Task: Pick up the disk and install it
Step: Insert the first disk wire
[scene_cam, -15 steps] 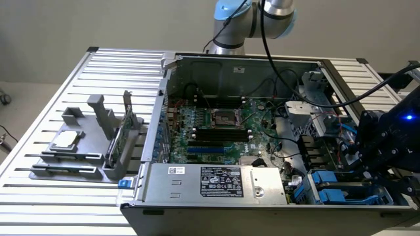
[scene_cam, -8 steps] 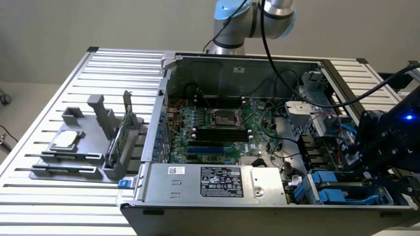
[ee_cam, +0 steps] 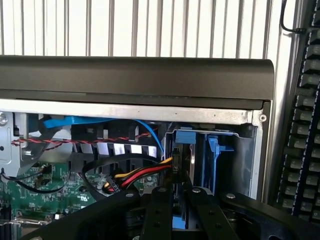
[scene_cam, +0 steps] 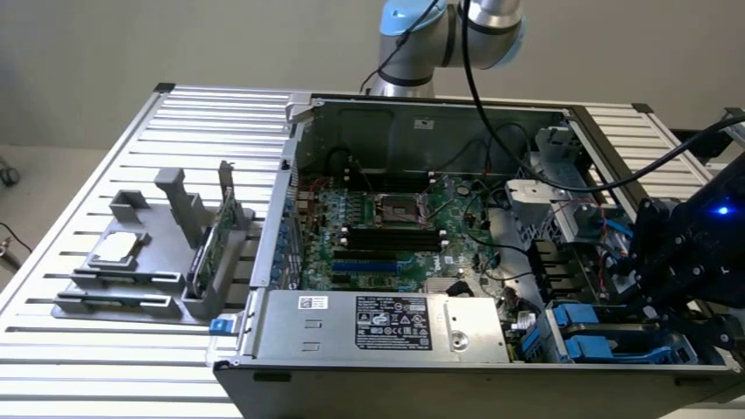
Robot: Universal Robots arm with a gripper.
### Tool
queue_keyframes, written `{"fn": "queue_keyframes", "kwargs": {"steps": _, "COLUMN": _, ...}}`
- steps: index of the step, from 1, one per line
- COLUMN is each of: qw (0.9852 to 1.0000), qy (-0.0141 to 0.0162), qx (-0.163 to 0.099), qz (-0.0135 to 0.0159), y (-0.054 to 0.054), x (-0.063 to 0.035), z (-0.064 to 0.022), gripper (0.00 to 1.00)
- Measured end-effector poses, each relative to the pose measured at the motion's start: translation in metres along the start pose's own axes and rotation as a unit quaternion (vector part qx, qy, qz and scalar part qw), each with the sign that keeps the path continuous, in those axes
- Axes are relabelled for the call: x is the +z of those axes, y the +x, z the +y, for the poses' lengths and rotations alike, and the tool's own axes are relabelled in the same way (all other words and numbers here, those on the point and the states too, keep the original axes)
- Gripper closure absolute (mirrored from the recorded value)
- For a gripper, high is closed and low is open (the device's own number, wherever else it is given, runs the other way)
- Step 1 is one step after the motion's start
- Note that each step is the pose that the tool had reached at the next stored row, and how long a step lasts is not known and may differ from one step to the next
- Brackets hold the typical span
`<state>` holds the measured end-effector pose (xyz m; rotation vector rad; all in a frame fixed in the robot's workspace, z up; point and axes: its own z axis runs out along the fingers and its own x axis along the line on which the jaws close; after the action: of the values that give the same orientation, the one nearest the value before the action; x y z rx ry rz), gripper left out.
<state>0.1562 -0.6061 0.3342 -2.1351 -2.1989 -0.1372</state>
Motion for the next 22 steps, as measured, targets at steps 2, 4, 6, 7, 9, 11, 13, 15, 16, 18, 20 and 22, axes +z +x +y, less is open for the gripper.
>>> {"fn": "queue_keyframes", "kwargs": {"steps": 2, "qw": 1.0000, "qy": 0.0000, "qx": 0.000, "qz": 0.0000, "y": 0.000, "x": 0.0008, "z": 0.0001, "gripper": 0.83}}
{"fn": "queue_keyframes", "kwargs": {"steps": 4, "qw": 1.0000, "qy": 0.0000, "qx": 0.000, "qz": -0.0002, "y": 0.000, "x": 0.0016, "z": 0.0002, "gripper": 0.83}}
{"fn": "queue_keyframes", "kwargs": {"steps": 6, "qw": 1.0000, "qy": 0.0000, "qx": 0.000, "qz": -0.0003, "y": 0.000, "x": 0.0024, "z": 0.0002, "gripper": 0.83}}
{"fn": "queue_keyframes", "kwargs": {"steps": 7, "qw": 1.0000, "qy": 0.0001, "qx": 0.000, "qz": -0.0001, "y": 0.000, "x": 0.0029, "z": 0.0002, "gripper": 0.83}}
{"fn": "queue_keyframes", "kwargs": {"steps": 9, "qw": 1.0000, "qy": 0.0002, "qx": 0.000, "qz": -0.0001, "y": 0.000, "x": 0.0031, "z": 0.0002, "gripper": 0.83}}
{"fn": "queue_keyframes", "kwargs": {"steps": 11, "qw": 1.0000, "qy": 0.0003, "qx": 0.000, "qz": -0.0001, "y": 0.000, "x": 0.0031, "z": 0.0002, "gripper": 0.83}}
{"fn": "queue_keyframes", "kwargs": {"steps": 13, "qw": 1.0000, "qy": 0.0005, "qx": 0.000, "qz": 0.0002, "y": 0.000, "x": 0.0027, "z": 0.0002, "gripper": 0.83}}
{"fn": "queue_keyframes", "kwargs": {"steps": 15, "qw": 1.0000, "qy": 0.0007, "qx": 0.000, "qz": 0.0010, "y": 0.000, "x": 0.0007, "z": 0.0003, "gripper": 0.81}}
{"fn": "queue_keyframes", "kwargs": {"steps": 16, "qw": 1.0000, "qy": 0.0007, "qx": 0.000, "qz": 0.0006, "y": 0.000, "x": -0.0014, "z": 0.0003, "gripper": 0.81}}
{"fn": "queue_keyframes", "kwargs": {"steps": 18, "qw": 1.0000, "qy": 0.0008, "qx": 0.000, "qz": 0.0009, "y": 0.001, "x": -0.0052, "z": 0.0001, "gripper": 0.75}}
{"fn": "queue_keyframes", "kwargs": {"steps": 20, "qw": 1.0000, "qy": 0.0008, "qx": 0.000, "qz": 0.0010, "y": 0.001, "x": -0.0095, "z": -0.0003, "gripper": 0.75}}
{"fn": "queue_keyframes", "kwargs": {"steps": 22, "qw": 1.0000, "qy": 0.0008, "qx": 0.000, "qz": 0.0010, "y": 0.002, "x": -0.0143, "z": -0.0009, "gripper": 0.75}}
